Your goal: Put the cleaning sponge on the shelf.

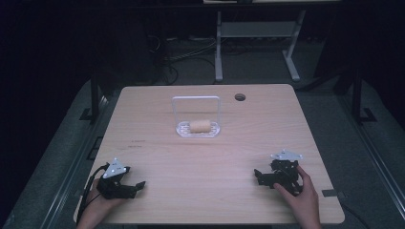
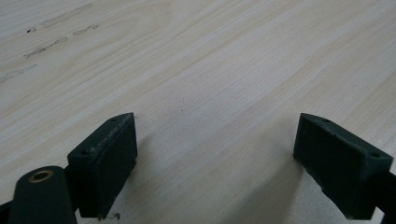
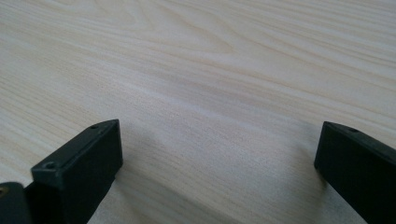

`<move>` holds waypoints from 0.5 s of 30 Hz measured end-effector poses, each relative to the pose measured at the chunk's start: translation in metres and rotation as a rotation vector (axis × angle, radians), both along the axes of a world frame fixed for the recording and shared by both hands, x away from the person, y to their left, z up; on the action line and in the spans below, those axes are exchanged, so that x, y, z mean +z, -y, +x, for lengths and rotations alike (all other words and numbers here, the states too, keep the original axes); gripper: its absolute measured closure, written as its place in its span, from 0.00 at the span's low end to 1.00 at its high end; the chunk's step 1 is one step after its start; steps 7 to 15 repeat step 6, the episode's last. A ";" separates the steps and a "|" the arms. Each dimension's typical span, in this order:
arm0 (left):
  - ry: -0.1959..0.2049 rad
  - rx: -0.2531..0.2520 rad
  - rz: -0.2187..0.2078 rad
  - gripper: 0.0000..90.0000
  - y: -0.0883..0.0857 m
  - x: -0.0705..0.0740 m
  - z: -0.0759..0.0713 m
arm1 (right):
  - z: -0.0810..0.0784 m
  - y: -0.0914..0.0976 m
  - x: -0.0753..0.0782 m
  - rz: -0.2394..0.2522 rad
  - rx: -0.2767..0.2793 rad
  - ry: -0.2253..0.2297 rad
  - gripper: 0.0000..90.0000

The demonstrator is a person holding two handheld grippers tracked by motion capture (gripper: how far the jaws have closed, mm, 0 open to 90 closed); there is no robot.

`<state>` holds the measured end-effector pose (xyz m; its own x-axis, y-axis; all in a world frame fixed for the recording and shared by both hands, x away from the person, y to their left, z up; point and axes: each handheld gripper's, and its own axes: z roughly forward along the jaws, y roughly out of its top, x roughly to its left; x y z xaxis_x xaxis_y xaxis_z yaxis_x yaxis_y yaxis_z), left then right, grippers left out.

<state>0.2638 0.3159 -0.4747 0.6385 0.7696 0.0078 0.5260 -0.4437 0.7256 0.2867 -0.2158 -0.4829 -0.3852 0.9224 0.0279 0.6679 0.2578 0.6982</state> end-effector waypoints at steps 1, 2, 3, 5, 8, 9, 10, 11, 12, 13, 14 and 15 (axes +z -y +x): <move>0.000 0.000 0.000 0.14 0.000 0.000 0.000 | 0.000 0.000 0.000 0.000 0.000 0.000 0.01; 0.000 0.000 0.000 0.14 0.000 0.000 0.000 | 0.000 0.000 0.000 0.000 0.000 0.000 0.01; 0.001 0.003 -0.001 0.14 0.000 0.000 0.000 | 0.000 0.000 0.000 0.000 0.000 0.000 0.01; 0.000 0.004 -0.001 0.14 0.000 0.000 0.000 | 0.000 0.000 0.000 0.000 0.000 0.000 0.01; 0.000 0.004 -0.001 0.14 0.000 0.000 0.000 | 0.000 0.000 0.000 0.000 0.000 0.000 0.01; 0.000 0.004 -0.001 0.14 0.000 0.000 0.000 | 0.000 0.000 0.000 0.000 0.000 0.000 0.01; 0.000 0.004 -0.001 0.14 0.000 0.000 0.000 | 0.000 0.000 0.000 0.000 0.000 0.000 0.01; 0.000 0.004 -0.001 0.14 0.000 0.000 0.000 | 0.000 0.000 0.000 0.000 0.000 0.000 0.01; 0.000 0.004 -0.001 0.14 0.000 0.000 0.000 | 0.000 0.000 0.000 0.000 0.000 0.000 0.01; 0.000 0.004 -0.001 0.14 0.000 0.000 0.000 | 0.000 0.000 0.000 0.000 0.000 0.000 0.01; 0.000 0.004 -0.001 0.14 0.000 0.000 0.000 | 0.000 0.000 0.000 0.000 0.000 0.000 0.01; 0.000 0.004 -0.001 0.14 0.000 0.000 0.000 | 0.000 0.000 0.000 0.000 0.000 0.000 0.01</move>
